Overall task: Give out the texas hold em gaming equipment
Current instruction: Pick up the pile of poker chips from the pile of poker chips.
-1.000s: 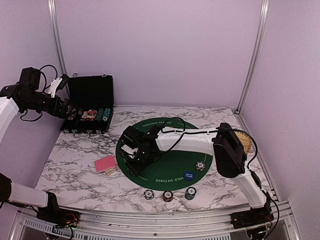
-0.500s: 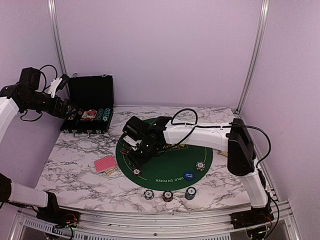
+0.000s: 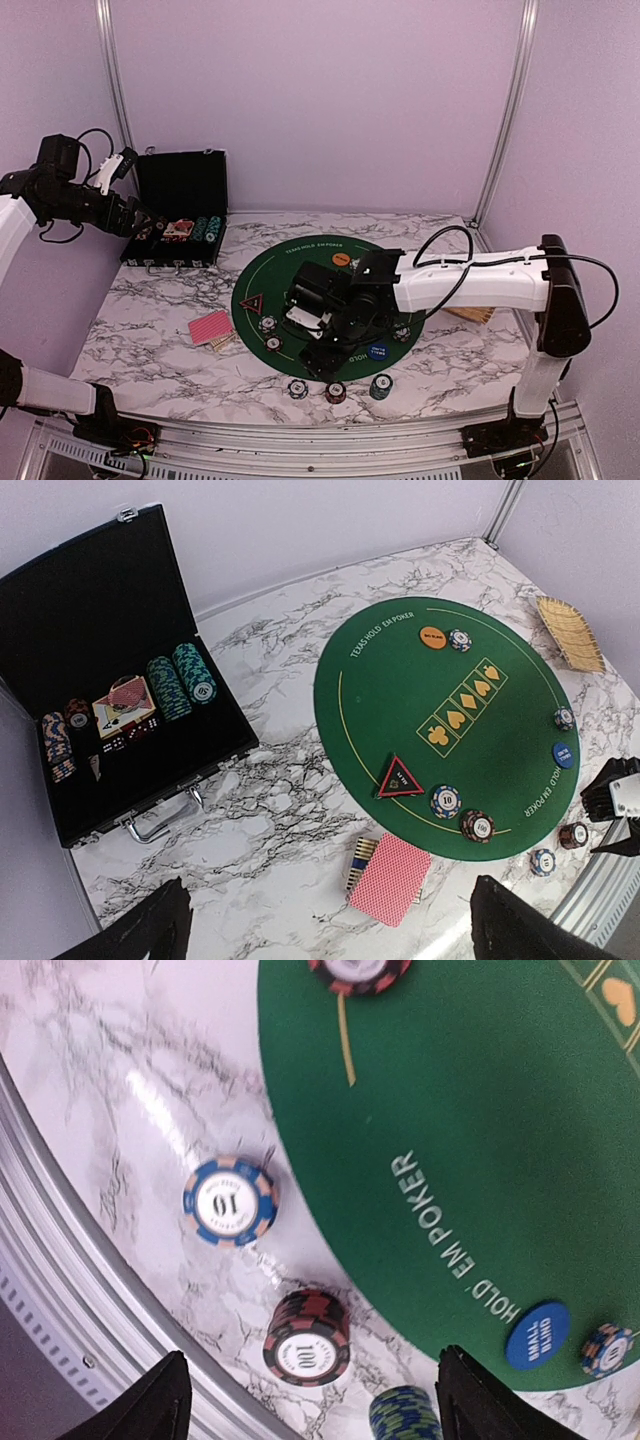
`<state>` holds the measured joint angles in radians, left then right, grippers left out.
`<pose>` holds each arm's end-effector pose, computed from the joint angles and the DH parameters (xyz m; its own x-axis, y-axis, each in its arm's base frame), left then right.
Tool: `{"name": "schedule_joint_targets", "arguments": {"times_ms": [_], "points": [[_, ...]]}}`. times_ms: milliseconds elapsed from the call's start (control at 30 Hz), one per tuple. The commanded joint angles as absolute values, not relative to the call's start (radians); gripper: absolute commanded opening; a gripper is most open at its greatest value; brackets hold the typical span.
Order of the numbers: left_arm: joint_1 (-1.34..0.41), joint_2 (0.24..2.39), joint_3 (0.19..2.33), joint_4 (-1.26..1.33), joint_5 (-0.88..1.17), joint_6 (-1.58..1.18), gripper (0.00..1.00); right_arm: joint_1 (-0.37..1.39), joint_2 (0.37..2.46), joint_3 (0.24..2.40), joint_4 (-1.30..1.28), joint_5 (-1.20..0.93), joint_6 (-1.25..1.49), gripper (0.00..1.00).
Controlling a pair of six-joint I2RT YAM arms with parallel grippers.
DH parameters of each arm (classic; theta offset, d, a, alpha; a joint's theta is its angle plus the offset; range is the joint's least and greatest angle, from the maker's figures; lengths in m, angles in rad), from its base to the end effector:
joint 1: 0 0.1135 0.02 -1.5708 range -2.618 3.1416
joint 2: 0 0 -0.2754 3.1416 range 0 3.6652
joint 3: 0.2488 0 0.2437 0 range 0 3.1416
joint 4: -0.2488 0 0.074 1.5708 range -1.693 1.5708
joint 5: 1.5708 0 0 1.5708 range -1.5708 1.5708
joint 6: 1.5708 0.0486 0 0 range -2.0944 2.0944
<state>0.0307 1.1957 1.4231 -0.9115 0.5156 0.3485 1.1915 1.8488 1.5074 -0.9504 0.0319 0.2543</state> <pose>0.2264 -0.0170 0.4080 -0.4724 0.2827 -0.8348 0.5496 0.8350 -0.0282 0.1392 0.3450 0.2380 -0.5773 -0.7691 -0.2743 -0.8059 0.5907 0.0396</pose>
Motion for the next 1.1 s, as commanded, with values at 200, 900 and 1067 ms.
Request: {"name": "schedule_joint_targets", "arguments": {"times_ms": [200,900,1067], "points": [[0.026,1.177,1.427,-0.946,0.532,0.353,0.99,1.240,1.813,1.366,-0.917,-0.027,0.310,0.86],[0.025,1.182,1.445,-0.954,0.536,0.344,0.99,1.236,1.879,1.338,-0.850,-0.005,0.300,0.74],[0.025,1.183,1.445,-0.954,0.537,0.345,0.99,1.230,1.882,1.329,-0.841,-0.005,0.298,0.70]]}}
